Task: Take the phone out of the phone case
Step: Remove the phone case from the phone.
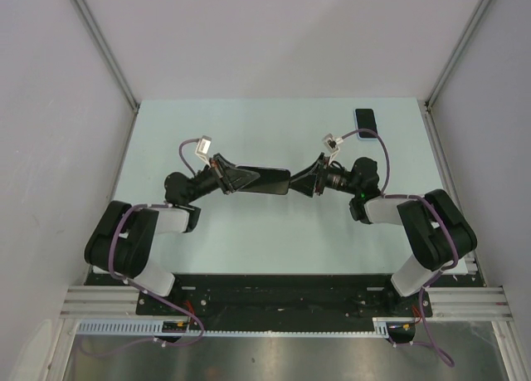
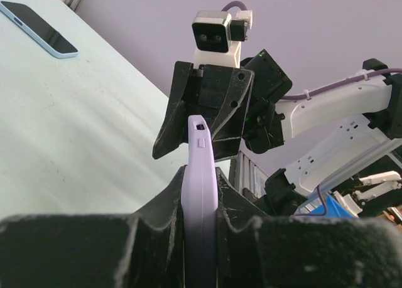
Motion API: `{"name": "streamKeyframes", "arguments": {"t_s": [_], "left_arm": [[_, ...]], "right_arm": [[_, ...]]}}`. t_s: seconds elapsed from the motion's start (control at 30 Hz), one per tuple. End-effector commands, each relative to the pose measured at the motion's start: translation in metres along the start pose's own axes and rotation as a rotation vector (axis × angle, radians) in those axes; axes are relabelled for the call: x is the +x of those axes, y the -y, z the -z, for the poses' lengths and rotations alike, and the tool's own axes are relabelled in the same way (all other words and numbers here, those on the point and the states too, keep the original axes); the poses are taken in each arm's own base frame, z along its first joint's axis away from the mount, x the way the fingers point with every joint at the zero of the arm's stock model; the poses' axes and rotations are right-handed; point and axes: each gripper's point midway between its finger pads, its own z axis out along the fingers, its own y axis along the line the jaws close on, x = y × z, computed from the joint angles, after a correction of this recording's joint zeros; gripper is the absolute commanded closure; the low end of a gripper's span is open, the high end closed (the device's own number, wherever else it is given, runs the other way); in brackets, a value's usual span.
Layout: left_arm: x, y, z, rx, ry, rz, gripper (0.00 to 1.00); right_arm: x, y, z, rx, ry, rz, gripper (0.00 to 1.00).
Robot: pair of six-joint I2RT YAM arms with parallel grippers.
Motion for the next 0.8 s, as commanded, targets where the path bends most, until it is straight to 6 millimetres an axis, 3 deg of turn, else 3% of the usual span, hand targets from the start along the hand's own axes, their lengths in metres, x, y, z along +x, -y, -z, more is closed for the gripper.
{"name": "streamKeyframes", "arguments": {"t_s": [0.0,0.4,0.77], "left_arm": [[-0.001,0.033,-0.016,0.167,0.041,-0.14,1.0],[-0.001,0.008,-0.012,0.108,0.04,-0.088,1.0],[-0.003,-0.001,-0.01,0.086,0.048,-0.073,1.0]], "right_arm": [[-0.009,-0.102,-0.02,-0.376,-0.003,0.203,0.46],[-0.028,-0.12,-0.012,-0.406,0.047,0.208,0.43],[-0.042,-0.123,-0.011,-0.388,0.097,0.167,0.42]]}}
